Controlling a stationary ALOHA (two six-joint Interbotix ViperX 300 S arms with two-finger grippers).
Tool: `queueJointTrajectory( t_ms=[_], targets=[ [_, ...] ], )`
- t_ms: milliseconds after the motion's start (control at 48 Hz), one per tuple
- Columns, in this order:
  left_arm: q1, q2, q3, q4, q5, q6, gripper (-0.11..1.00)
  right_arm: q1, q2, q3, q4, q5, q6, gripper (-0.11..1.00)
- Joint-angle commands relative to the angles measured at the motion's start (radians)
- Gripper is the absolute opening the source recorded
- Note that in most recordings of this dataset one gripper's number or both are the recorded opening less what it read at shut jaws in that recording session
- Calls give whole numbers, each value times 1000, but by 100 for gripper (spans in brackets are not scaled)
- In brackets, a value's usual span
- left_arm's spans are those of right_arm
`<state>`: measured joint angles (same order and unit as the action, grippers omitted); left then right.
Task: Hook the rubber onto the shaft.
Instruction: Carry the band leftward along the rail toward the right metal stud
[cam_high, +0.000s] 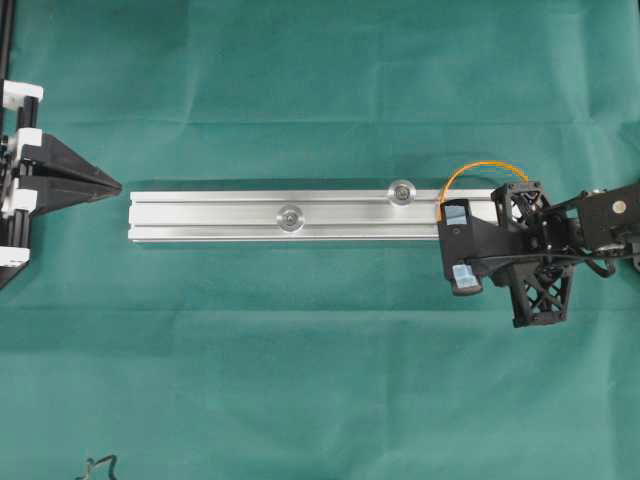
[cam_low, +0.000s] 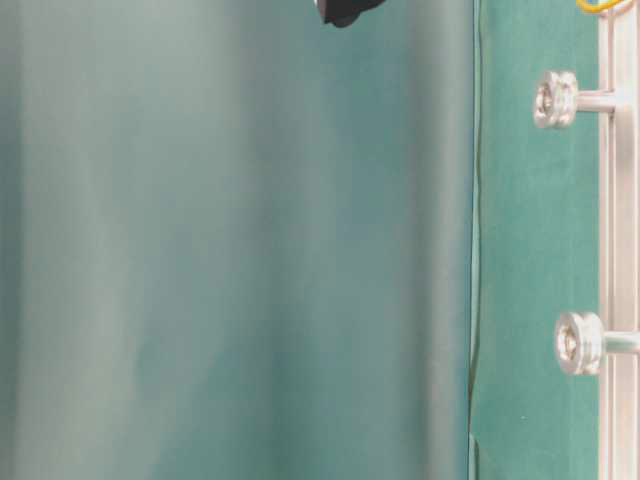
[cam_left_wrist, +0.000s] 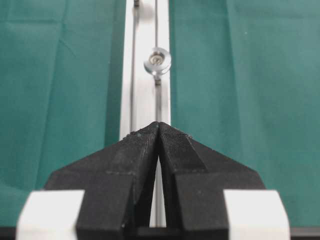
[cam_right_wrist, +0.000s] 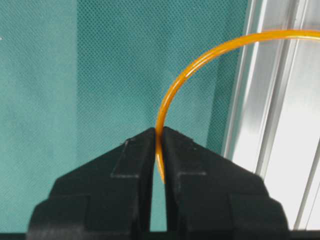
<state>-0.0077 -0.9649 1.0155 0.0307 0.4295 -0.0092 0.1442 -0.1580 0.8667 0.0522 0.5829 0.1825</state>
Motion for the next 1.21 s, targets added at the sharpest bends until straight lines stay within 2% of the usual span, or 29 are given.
queueJointTrajectory(
  t_ms=[0,271,730,1043,1189],
  targets=[
    [0,8,-32,2,-5,0,0,2,-9,-17,-5,2,0,7],
    [0,3,-32,2,-5,0,0,2,-71,-28,-11,40,0,7],
    [0,5,-32,2,-5,0,0,2,-206,-133,-80,268,0,7],
    [0,5,-32,2,-5,0,0,2,-245,-229,-129,420,0,7],
    [0,5,-32,2,-5,0,0,2,-253,-258,-135,462,0,7]
  ],
)
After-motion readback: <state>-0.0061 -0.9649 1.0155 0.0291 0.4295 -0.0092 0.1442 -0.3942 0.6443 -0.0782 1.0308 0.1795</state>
